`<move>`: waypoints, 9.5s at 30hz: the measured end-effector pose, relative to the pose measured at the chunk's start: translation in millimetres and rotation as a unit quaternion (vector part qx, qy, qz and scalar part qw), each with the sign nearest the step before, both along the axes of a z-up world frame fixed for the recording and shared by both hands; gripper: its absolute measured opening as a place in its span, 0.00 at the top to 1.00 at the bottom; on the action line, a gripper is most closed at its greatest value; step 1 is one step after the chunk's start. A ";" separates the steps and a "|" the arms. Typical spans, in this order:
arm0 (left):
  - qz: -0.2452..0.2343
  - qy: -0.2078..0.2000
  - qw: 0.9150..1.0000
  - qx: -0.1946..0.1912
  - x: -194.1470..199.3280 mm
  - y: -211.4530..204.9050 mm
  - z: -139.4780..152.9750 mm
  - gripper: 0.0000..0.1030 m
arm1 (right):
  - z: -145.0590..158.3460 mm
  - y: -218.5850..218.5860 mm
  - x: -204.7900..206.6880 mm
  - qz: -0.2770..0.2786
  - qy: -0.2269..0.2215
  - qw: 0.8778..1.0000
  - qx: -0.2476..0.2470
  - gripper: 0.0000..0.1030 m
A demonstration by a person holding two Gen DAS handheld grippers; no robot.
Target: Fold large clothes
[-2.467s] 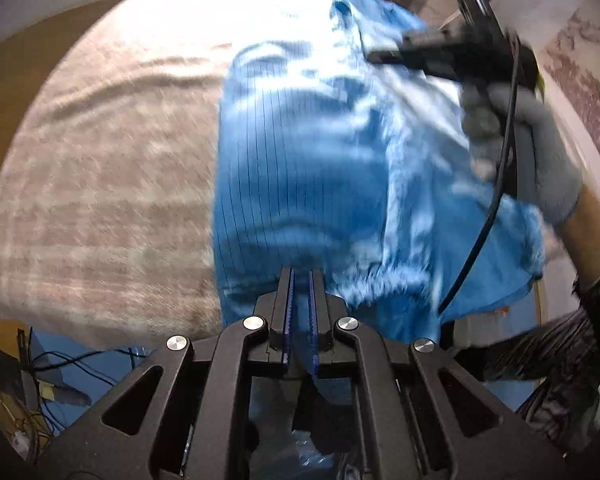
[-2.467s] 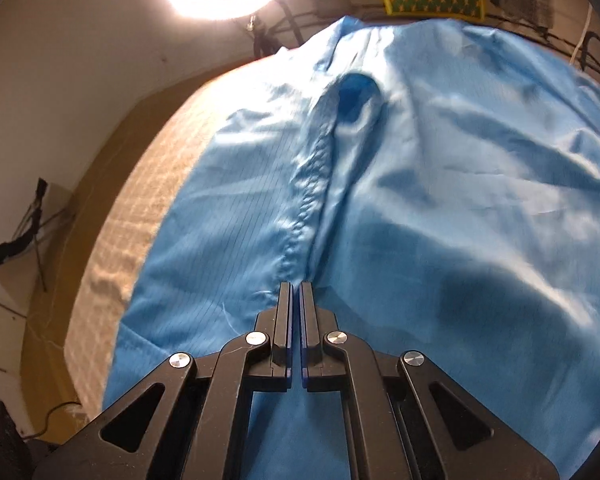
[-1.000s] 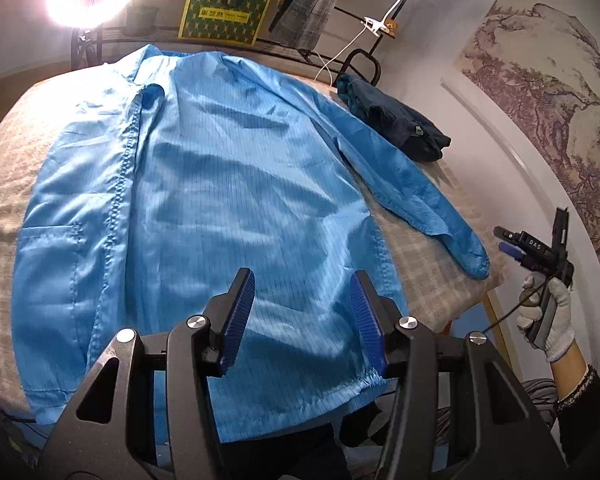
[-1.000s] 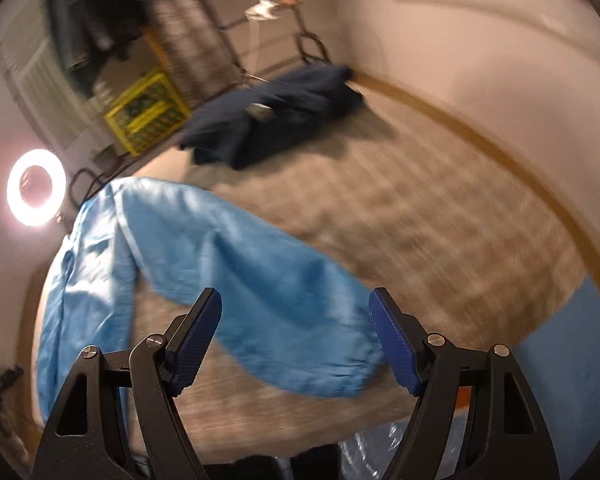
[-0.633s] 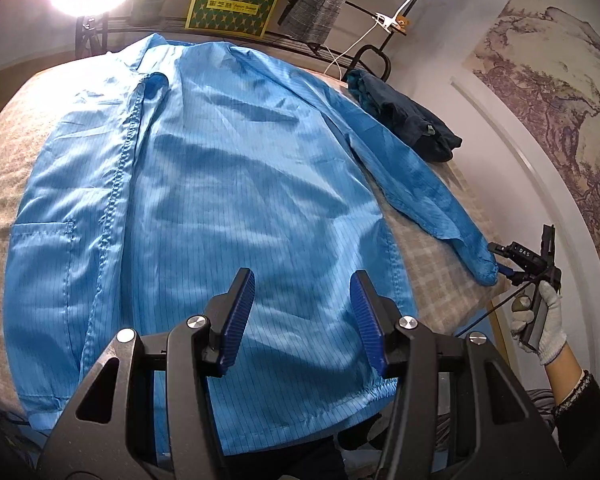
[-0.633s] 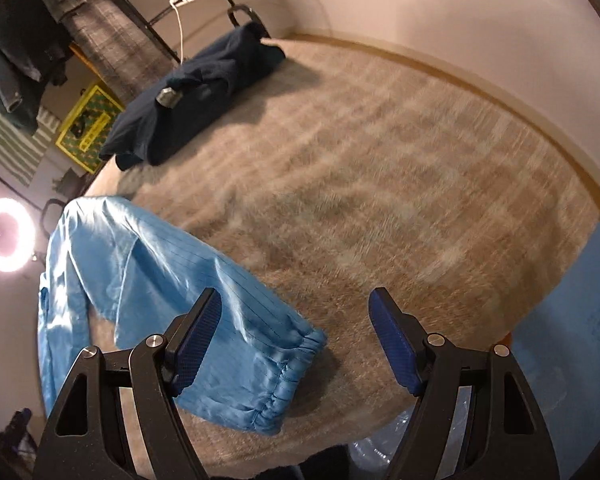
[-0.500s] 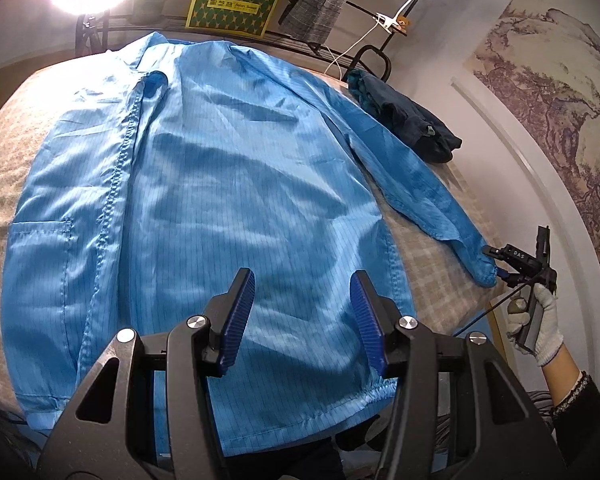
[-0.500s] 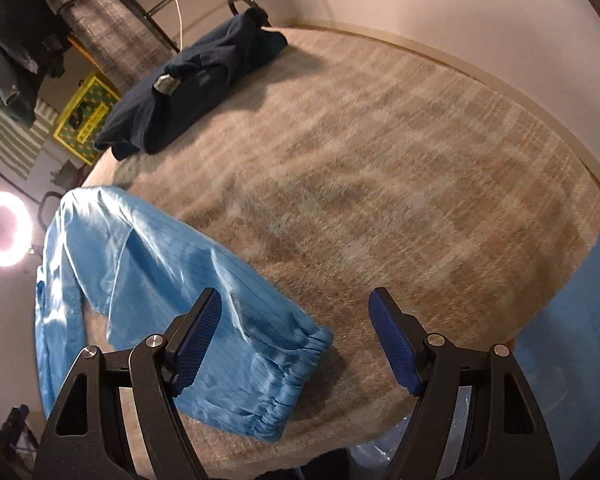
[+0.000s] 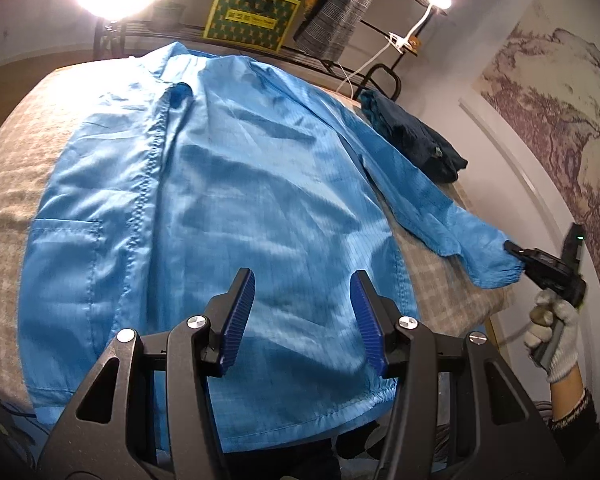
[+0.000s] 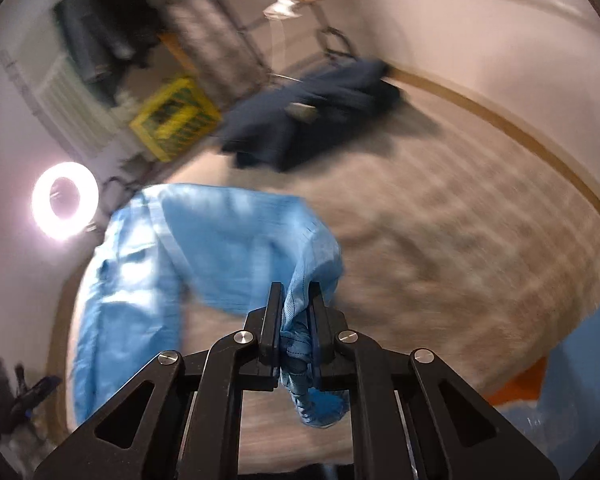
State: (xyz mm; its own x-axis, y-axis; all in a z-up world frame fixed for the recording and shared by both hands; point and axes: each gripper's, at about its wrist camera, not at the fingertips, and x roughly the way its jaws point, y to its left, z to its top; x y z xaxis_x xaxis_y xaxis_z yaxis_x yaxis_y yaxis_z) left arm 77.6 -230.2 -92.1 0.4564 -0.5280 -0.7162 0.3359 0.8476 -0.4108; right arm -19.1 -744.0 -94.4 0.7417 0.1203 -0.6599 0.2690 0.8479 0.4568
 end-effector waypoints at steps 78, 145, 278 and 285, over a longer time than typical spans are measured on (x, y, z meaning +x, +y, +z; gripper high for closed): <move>-0.038 0.085 0.994 0.050 -22.8 -28.6 -89.9 0.92 | -47.6 199.4 430.2 0.189 0.081 0.974 0.098 0.61; 0.008 0.116 0.991 -0.069 -38.4 34.3 -65.4 0.55 | 85.3 138.7 91.9 0.237 0.020 0.971 -0.018 0.50; 0.129 0.077 0.973 -0.173 -93.6 67.4 -79.8 0.94 | -24.5 408.0 276.2 0.311 0.034 0.927 -0.208 0.99; 0.152 0.102 0.970 -0.158 -89.9 86.7 -105.2 0.94 | -69.6 461.9 281.3 0.358 0.059 0.897 -0.251 0.99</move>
